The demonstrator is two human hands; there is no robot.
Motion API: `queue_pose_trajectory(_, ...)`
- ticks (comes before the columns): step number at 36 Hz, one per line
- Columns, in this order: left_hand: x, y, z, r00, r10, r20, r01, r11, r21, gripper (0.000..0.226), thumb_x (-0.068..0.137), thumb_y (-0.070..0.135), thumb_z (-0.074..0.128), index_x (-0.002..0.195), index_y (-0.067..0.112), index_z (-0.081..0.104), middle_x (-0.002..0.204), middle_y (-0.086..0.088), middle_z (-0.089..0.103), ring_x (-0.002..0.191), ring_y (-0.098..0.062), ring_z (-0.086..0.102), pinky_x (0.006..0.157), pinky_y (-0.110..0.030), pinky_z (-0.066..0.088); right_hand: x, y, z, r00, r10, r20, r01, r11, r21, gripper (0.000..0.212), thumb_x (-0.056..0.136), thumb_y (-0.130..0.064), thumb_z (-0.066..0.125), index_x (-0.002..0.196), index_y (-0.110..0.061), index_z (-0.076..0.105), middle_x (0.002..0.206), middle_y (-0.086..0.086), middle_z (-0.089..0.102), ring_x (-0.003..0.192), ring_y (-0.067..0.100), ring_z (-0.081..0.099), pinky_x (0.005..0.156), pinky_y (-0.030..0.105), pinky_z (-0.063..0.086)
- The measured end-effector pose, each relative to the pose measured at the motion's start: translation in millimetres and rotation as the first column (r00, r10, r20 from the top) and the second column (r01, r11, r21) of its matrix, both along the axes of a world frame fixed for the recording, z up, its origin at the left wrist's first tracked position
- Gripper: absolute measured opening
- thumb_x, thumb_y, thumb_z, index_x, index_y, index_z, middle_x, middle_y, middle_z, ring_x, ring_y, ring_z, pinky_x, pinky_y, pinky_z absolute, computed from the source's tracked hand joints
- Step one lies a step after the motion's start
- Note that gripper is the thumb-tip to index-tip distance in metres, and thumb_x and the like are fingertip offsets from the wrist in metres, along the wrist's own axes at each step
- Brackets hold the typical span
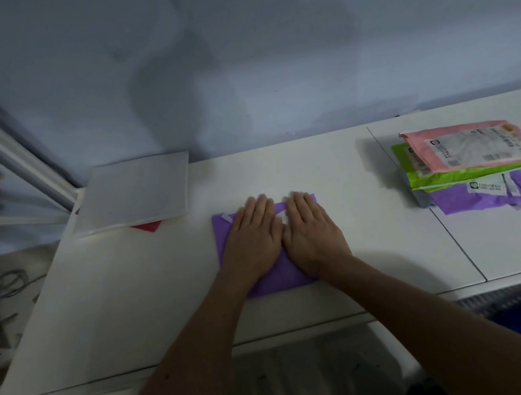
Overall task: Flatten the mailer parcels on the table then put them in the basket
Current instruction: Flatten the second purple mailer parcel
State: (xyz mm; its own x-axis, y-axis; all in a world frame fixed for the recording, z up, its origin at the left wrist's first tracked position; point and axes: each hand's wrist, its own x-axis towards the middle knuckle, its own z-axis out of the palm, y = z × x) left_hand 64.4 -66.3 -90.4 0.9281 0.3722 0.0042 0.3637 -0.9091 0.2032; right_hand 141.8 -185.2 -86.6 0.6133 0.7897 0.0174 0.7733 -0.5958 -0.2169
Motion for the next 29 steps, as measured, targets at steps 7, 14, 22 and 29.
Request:
queue_pose_trajectory(7, -21, 16, -1, 0.989, 0.144, 0.025, -0.146, 0.983, 0.114, 0.06, 0.095, 0.037, 0.025, 0.136, 0.001, 0.049, 0.141, -0.018, 0.048, 0.133, -0.034, 0.044, 0.108, -0.047, 0.033, -1, 1, 3, 0.999, -0.03, -0.032, 0.031, 0.999, 0.022, 0.073, 0.092, -0.044, 0.0, 0.153, -0.007, 0.013, 0.16, 0.012, 0.014, 0.149, 0.024, 0.008, 0.119, 0.033, 0.003)
queue_pose_trajectory(14, -23, 15, -2, 0.986, 0.169, -0.006, -0.166, 0.977, 0.137, 0.062, 0.095, 0.037, 0.021, 0.14, 0.0, 0.044, 0.144, -0.018, 0.044, 0.135, -0.033, 0.04, 0.112, -0.047, 0.028, -4, 3, 11, 0.999, -0.026, -0.038, 0.025, 0.999, -0.046, 0.075, 0.092, -0.049, -0.004, 0.153, -0.006, 0.002, 0.161, 0.013, 0.003, 0.149, 0.024, -0.001, 0.12, 0.035, -0.002)
queue_pose_trajectory(22, -24, 15, -3, 0.99, 0.141, -0.017, -0.137, 0.98, 0.144, 0.067, 0.095, 0.037, 0.009, 0.145, 0.001, 0.036, 0.15, -0.017, 0.035, 0.141, -0.032, 0.031, 0.115, -0.046, 0.021, -27, 26, 12, 1.0, -0.028, 0.009, 0.028, 1.0, -0.008, 0.073, 0.096, -0.045, 0.009, 0.141, 0.003, 0.042, 0.148, 0.024, 0.037, 0.141, 0.035, 0.031, 0.118, 0.049, 0.018)
queue_pose_trajectory(29, -29, 21, -9, 0.993, 0.098, -0.059, -0.086, 0.98, 0.181, 0.07, 0.09, 0.038, 0.006, 0.151, 0.005, 0.017, 0.158, -0.012, 0.016, 0.147, -0.028, 0.012, 0.119, -0.04, 0.008, -33, 35, 9, 0.991, 0.129, -0.04, -0.131, 0.99, -0.053, 0.106, 0.078, -0.052, -0.04, 0.151, -0.001, 0.016, 0.158, 0.022, 0.012, 0.149, 0.033, 0.003, 0.119, 0.049, 0.004)
